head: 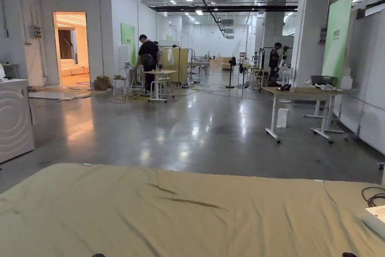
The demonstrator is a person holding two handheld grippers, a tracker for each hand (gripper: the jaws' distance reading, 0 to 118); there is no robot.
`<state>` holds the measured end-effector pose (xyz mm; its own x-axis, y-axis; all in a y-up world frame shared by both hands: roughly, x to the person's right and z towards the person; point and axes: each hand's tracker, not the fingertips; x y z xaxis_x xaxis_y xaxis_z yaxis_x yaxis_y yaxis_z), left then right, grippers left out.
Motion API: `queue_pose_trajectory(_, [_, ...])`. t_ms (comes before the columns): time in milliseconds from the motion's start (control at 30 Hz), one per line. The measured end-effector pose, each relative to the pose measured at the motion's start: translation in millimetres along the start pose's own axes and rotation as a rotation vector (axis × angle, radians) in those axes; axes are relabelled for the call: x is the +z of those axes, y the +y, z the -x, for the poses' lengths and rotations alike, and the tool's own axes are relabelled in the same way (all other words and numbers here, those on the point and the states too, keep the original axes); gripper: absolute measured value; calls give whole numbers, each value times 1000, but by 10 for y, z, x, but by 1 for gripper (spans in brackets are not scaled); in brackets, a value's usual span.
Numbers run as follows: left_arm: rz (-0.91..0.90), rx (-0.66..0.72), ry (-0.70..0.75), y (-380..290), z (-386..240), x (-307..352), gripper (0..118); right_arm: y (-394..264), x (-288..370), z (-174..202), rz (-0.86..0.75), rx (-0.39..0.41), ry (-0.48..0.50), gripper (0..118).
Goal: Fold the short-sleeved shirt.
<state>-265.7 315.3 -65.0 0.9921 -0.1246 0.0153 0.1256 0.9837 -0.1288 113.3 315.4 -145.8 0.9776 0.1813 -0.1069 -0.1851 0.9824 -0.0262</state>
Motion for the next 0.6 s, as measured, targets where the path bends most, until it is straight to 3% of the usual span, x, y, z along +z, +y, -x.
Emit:
queue_pose_trajectory(67, [11,-10,-5,63,-3,14,2,-24,46,53,-9,43,-25,0])
queue_pose_trajectory(433, [1,-10,-39,142,14,39,2,-39,111,131,15,46,22,0])
queue_pose_trajectory(600, [57,160,-25,96,352,105,2,-126,250,82,6,14,78,0])
